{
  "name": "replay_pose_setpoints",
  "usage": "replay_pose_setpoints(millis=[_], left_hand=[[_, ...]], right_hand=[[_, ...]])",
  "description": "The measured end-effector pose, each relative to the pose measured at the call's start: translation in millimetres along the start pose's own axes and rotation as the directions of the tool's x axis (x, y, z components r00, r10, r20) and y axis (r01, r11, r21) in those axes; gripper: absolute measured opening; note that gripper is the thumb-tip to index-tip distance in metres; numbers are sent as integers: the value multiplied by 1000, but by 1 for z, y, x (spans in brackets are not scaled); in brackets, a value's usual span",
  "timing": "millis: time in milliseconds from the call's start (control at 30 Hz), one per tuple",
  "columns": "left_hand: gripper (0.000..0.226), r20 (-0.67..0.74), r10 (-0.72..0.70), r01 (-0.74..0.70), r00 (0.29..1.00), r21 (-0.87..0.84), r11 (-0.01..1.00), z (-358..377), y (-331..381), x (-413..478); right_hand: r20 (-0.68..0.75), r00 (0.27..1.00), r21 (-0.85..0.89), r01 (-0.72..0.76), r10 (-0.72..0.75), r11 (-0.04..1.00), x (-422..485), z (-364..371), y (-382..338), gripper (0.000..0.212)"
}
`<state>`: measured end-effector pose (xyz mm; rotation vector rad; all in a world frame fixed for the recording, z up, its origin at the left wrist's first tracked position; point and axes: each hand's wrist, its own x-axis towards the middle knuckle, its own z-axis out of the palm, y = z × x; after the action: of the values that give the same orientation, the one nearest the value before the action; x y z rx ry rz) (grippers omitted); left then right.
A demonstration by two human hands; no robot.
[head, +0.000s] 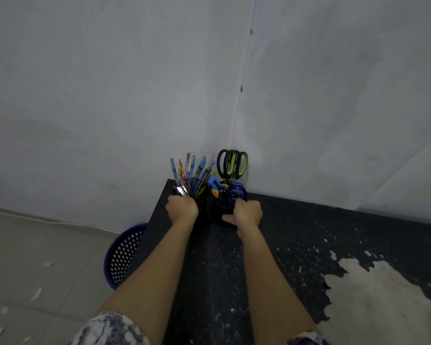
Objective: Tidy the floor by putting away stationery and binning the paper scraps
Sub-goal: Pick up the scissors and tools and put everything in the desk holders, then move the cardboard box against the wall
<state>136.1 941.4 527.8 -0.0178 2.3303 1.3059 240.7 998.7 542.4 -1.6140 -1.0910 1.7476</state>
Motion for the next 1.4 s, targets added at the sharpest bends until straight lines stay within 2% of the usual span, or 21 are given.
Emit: replay_pose_setpoints(millis=[267, 400, 500, 600, 733, 833, 933, 1033, 1200, 1400], left_hand=[[44, 58, -17, 19, 998, -23, 1000, -4, -5, -6], [50, 123, 22, -13, 992, -73, 997, -8, -12, -10], [63, 128, 125, -114, 984, -86, 990, -17, -29, -11], [72, 88, 234, -237, 968, 28, 971, -35, -50, -21], [74, 22, 338, -337, 941, 161, 927, -70, -75, -37], [72, -10, 356, -346, 934, 207, 915, -101, -94, -38], [71, -51, 364, -343, 930, 232, 910, -138, -117, -37], [72, -100, 353, -323, 930, 235, 917, -176, -142, -37], [72, -270, 260, -212, 927, 196, 958, -278, -201, -32], [68, -449, 82, -8, 890, 164, 986, -427, -305, -30]], right_hand=[[21, 999, 3, -40, 40, 999, -7, 0, -5, 36], [-1, 1000, 12, -25, 25, 1000, -10, 1, 4, 34], [-111, 991, -178, 60, -81, 982, -13, 1, 16, 50], [-118, 973, -427, 131, -199, 895, -26, -4, 36, 66], [10, 935, -695, 262, -355, 670, -51, 0, 60, 73], [137, 870, -777, 391, -474, 493, -75, 17, 75, 72], [309, 782, -783, 532, -541, 323, -105, 46, 90, 69], [454, 731, -738, 629, -510, 245, -137, 79, 106, 68], [677, 614, -605, 778, -407, 168, -212, 154, 158, 59], [848, 475, -460, 880, -237, 118, -326, 251, 255, 56]])
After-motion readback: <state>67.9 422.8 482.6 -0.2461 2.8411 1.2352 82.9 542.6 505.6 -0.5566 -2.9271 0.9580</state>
